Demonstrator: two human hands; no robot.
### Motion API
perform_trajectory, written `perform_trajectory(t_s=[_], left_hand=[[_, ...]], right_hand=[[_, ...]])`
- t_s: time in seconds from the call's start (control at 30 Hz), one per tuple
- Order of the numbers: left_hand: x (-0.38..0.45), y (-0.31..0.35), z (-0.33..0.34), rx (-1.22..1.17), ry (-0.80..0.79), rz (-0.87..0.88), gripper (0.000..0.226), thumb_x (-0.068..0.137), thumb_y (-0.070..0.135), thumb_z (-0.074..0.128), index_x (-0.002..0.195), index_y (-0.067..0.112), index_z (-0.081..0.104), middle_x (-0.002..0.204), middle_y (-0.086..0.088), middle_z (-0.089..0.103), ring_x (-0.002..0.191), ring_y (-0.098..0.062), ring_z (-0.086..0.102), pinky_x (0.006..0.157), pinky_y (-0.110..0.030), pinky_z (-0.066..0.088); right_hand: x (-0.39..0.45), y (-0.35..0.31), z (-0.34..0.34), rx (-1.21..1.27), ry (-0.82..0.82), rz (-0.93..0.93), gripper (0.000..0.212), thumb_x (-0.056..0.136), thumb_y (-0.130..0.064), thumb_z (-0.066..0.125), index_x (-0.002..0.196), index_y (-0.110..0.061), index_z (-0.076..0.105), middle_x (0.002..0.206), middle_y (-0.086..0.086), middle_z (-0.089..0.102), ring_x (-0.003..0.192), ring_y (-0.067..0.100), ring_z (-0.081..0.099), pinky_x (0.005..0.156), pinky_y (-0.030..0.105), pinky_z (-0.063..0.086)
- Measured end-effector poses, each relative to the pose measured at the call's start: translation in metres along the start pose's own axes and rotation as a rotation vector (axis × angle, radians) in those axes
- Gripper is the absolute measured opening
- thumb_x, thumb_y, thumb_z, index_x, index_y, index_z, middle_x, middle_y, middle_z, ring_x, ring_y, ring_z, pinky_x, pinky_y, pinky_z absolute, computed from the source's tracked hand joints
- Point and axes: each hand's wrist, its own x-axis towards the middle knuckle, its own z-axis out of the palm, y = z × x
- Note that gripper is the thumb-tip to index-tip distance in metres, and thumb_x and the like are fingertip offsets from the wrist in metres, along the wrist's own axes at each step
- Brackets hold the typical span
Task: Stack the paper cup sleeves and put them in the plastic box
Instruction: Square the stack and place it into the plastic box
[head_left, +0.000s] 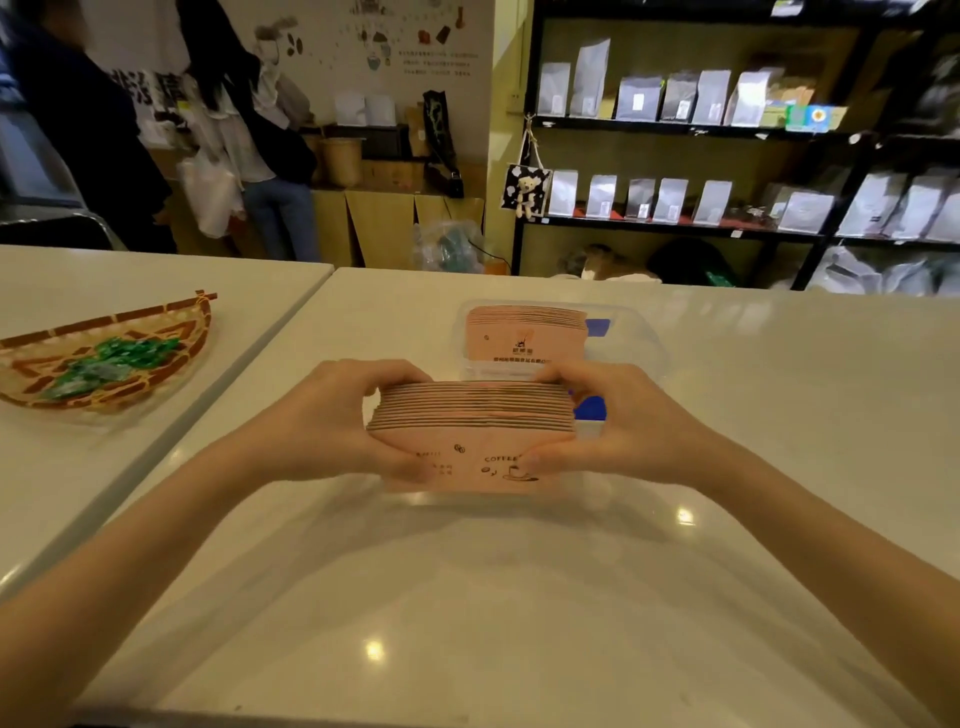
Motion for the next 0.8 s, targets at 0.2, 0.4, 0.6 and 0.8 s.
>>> perform_trajectory(t_s=[0.2, 0.4, 0.6, 0.8], left_hand=[[0.049, 0.031, -0.029, 0.035, 0.146, 0.083, 0.045, 0.063, 0.023, 0.076, 0.097, 0.034, 0.050, 0.088, 0.024, 0.052, 0.084, 0.002, 0.048, 0.075, -0.017, 0.035], [0.107, 0.030, -0.032, 0.002, 0.111, 0.092, 0.047, 0.063, 0.022, 0.076, 0.103, 0.028, 0.052, 0.091, 0.016, 0.056, 0.084, 0.003, 0.051, 0.068, -0.014, 0.039], [0.144, 0.007, -0.011, 0.083, -0.027, 0.002, 0.048, 0.062, 0.028, 0.076, 0.101, 0.030, 0.049, 0.094, 0.011, 0.056, 0.088, -0.006, 0.054, 0.066, -0.014, 0.039], [0.156, -0.001, -0.004, 0.383, -0.096, -0.071, 0.064, 0.063, 0.041, 0.073, 0.118, 0.020, 0.048, 0.128, -0.001, 0.037, 0.124, -0.018, 0.020, 0.103, -0.036, 0.026]], right_hand=[[0.020, -0.005, -0.054, -0.101, 0.188, -0.020, 0.039, 0.063, -0.040, 0.072, 0.096, -0.037, 0.051, 0.089, -0.029, 0.053, 0.086, -0.008, 0.048, 0.073, 0.007, 0.036], [0.046, 0.019, -0.078, -0.115, 0.253, 0.047, 0.040, 0.065, -0.037, 0.074, 0.099, -0.034, 0.054, 0.088, -0.023, 0.056, 0.083, -0.008, 0.048, 0.067, 0.008, 0.030], [0.070, 0.055, -0.068, -0.133, 0.177, 0.107, 0.042, 0.066, -0.036, 0.073, 0.103, -0.026, 0.056, 0.091, -0.018, 0.053, 0.083, -0.002, 0.048, 0.065, 0.007, 0.038], [0.083, 0.075, -0.060, -0.281, 0.103, 0.122, 0.049, 0.061, -0.046, 0.074, 0.103, -0.026, 0.059, 0.123, -0.007, 0.043, 0.114, 0.008, 0.027, 0.097, 0.027, 0.021]])
